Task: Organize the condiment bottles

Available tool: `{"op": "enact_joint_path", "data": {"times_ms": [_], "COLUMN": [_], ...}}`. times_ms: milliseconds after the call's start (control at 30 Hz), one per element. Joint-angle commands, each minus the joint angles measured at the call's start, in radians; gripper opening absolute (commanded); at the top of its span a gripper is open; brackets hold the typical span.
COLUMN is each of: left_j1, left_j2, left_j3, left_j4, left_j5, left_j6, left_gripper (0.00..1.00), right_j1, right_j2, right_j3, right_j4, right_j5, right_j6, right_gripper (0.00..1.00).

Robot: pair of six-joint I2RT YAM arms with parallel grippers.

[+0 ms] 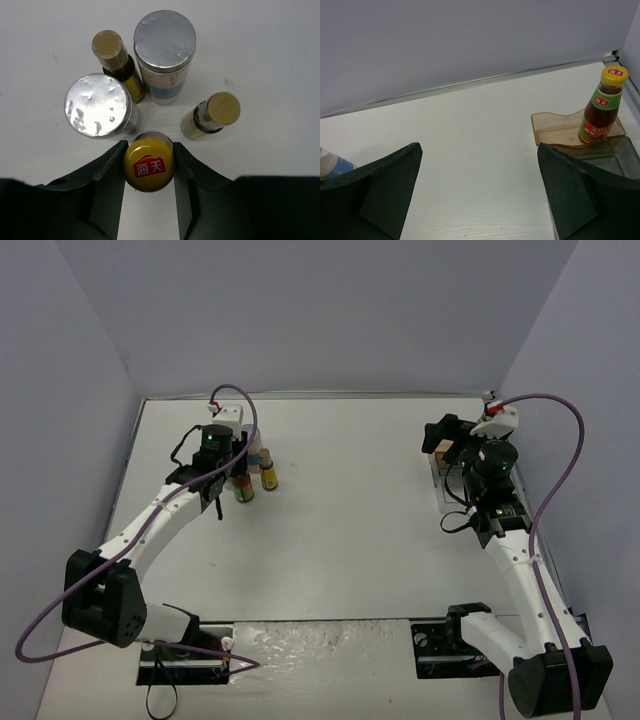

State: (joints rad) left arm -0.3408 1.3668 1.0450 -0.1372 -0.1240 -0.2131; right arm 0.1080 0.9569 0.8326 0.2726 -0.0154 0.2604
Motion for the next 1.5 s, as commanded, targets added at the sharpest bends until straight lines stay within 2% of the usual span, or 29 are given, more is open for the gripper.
{"op": "enact_joint_path", "data": {"times_ms": [0,200,367,500,667,833,967,1200,1267,1400,1433,1467], "left_j1": [-0.019,-0.107,-0.244,-0.324,-0.409,-0.444,-0.464,-0.476,-0.478,-0.481,-0.483,-0.483], "left_j2": [-0.166,-0.247,-0.220,-0.149,0.020,0.155,0.256,0.359,0.375,0.400,0.403,0.405], "left_j3": [0.021,-0.006,0.023,0.088,0.213,0.325,0.417,0.481,0.491,0.494,0.495,0.495], "left_j4": [0.012,-0.055,-0.032,0.015,0.073,0.156,0.160,0.174,0.173,0.176,0.173,0.172], "left_j5": [0.005,-0.015,-0.052,-0.073,-0.069,-0.028,-0.008,0.011,0.013,0.017,0.017,0.018], "left_j6": [-0.003,-0.014,-0.042,-0.042,-0.028,-0.022,-0.022,-0.026,-0.029,-0.031,-0.031,-0.031], "left_gripper": [0.00,0.00,0.00,0.00,0.00,0.00,0.00,0.00,0.02,0.16,0.24,0.24], "right_j1": [0.011,0.013,0.013,0.014,0.018,0.022,0.030,0.041,0.044,0.047,0.048,0.050], "right_j2": [-0.017,-0.018,-0.026,-0.042,-0.072,-0.099,-0.116,-0.123,-0.120,-0.118,-0.118,-0.118], "right_j3": [0.014,0.014,0.013,0.013,0.011,0.016,0.003,-0.006,-0.007,-0.007,-0.007,-0.007], "right_j4": [0.089,0.091,0.087,0.071,0.042,0.008,-0.010,-0.015,-0.015,-0.015,-0.015,-0.015], "right_j5": [-0.004,-0.004,-0.007,-0.008,-0.009,-0.008,0.005,0.001,-0.001,-0.001,-0.003,-0.003], "right_j6": [-0.012,-0.012,-0.009,-0.013,-0.020,-0.040,-0.064,-0.077,-0.080,-0.084,-0.087,-0.087], "right_gripper": [0.97,0.97,0.97,0.97,0.97,0.97,0.97,0.97,0.97,0.97,0.97,0.97]}}
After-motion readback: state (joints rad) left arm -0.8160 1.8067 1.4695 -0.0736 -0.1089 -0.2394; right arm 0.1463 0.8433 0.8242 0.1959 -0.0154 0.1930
